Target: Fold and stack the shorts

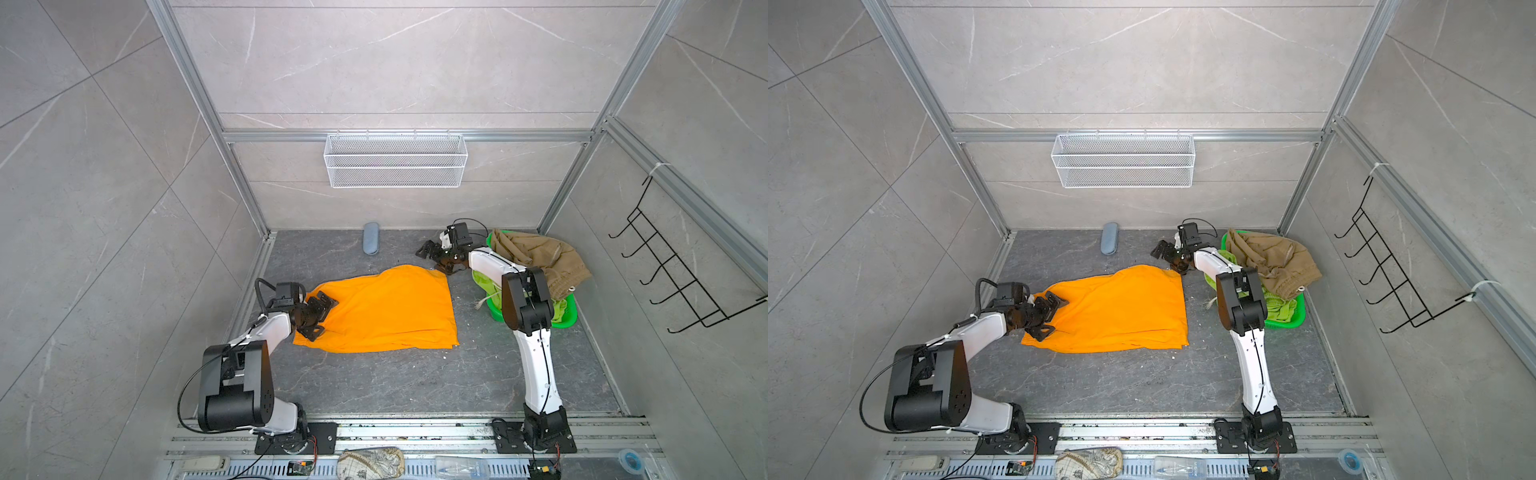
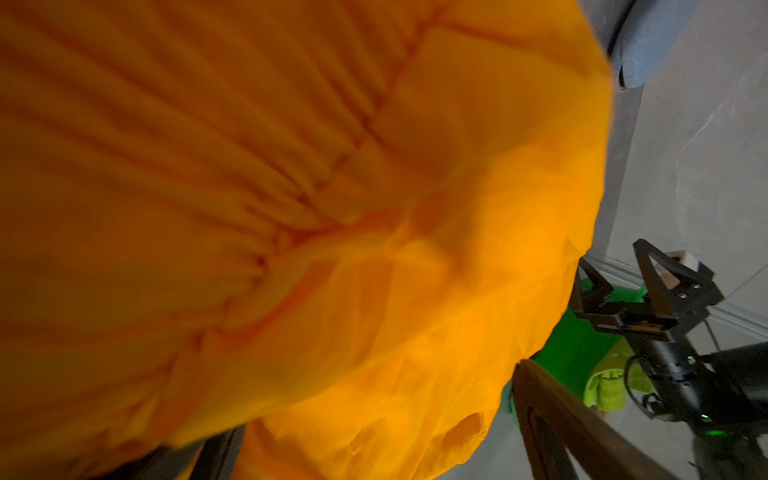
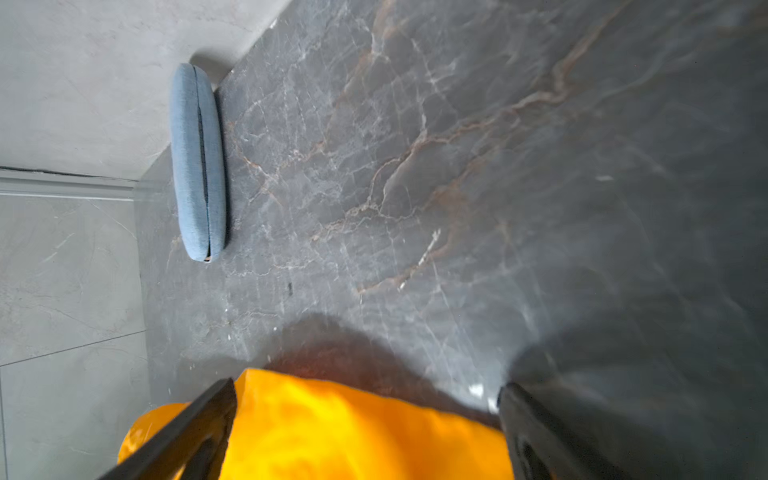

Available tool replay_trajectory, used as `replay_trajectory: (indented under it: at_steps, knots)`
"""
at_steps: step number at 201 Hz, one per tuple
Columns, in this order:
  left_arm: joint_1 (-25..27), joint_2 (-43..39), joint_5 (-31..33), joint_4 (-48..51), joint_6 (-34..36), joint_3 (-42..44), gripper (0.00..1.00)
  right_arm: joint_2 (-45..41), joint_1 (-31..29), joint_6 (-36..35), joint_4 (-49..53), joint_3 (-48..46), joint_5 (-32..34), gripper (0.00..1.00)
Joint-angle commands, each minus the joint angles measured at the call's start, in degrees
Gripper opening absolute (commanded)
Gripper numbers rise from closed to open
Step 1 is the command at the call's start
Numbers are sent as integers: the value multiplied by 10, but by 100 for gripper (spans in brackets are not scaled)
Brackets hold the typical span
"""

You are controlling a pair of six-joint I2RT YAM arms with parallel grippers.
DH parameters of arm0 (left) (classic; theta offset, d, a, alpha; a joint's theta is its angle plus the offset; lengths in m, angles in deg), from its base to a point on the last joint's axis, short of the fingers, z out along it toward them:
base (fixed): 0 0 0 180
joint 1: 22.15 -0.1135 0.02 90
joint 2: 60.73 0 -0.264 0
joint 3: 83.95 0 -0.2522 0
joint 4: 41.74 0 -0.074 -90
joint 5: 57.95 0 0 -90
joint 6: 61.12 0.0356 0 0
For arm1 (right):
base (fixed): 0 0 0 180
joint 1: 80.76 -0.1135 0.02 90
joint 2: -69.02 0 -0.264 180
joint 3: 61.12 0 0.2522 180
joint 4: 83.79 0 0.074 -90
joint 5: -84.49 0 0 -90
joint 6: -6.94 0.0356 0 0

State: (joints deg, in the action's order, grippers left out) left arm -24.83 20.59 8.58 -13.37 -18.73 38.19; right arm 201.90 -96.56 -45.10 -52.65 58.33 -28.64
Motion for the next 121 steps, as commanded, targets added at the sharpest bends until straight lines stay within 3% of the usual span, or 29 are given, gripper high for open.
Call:
replay_trajectory:
  at_steps: [1, 24, 59, 121]
  knots:
    - [15, -63, 88, 53, 89, -70, 100, -111, -20, -35, 36, -19, 22, 99]
    - [15, -52, 74, 47, 90, -81, 100, -159, -43, -27, 18, -86, 10, 99]
    - [15, 30, -19, 57, 68, -100, 100, -218, -89, -15, -34, -227, 6, 99]
    - [18, 64, -4, 26, 40, -65, 100, -298, -112, -16, -72, -413, -3, 99]
